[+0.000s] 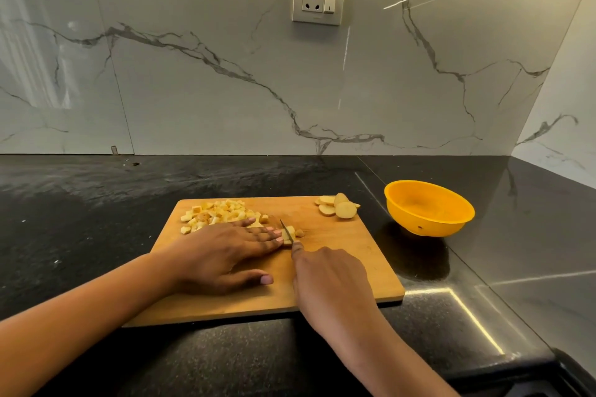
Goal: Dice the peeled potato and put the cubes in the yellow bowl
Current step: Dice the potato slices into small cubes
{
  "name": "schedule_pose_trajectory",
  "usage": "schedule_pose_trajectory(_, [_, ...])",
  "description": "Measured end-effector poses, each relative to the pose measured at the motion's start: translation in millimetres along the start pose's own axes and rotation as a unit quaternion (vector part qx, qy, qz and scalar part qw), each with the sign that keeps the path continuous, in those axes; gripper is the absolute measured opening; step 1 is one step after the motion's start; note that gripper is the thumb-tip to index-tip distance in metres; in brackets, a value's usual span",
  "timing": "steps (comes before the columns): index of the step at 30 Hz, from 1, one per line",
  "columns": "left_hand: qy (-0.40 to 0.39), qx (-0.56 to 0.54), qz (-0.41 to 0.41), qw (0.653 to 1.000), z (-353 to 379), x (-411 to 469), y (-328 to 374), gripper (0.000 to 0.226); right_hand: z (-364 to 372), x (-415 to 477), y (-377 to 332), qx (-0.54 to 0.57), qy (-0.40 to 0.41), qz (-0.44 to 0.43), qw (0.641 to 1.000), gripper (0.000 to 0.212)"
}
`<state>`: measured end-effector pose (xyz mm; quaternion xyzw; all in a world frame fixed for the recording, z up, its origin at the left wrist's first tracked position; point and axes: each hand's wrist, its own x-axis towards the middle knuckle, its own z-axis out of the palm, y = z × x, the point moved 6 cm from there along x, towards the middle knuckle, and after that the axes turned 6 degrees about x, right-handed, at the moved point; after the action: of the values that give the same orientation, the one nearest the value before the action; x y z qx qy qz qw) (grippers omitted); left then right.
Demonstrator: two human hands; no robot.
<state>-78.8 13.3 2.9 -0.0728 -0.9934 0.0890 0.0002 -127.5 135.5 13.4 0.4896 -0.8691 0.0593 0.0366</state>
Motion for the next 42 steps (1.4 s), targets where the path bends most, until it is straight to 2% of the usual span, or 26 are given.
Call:
schedule_pose_trajectory(8, [-0.007, -0.001, -0.009, 1.000, 3.1, -0.5, -1.8, 0.069, -4.6, -38.2, 4.2, 0.012, -0.001, -0.027, 1.000, 0.054])
schedule_pose_trajectory(20, [0.034, -0.018, -0.039, 0.998, 0.7, -7.4, -5.9, 0.070, -17.2, -44.2, 10.1, 0.084, 0.090, 0.016, 0.992, 0.053])
schedule_pose_trajectory(26, [0.020, 0.002, -0.030, 0.999, 2.3, -6.6, -5.5, 0.066, -7.9, -28.2, 5.8, 0.085, 0.073, 0.019, 0.994, 0.051])
schedule_pose_trajectory(35, [0.034, 0.000, -0.014, 0.999, 2.6, -6.4, -6.6, 0.069, 1.4, -4.5, -4.4, 0.001, 0.046, -0.015, 0.999, 0.052])
schedule_pose_trajectory(42, [0.034, 0.017, -0.018, 0.999, 3.3, -4.6, -6.6, 0.069, -2.8, -35.6, -0.1, 0.029, 0.015, -0.028, 0.999, 0.054])
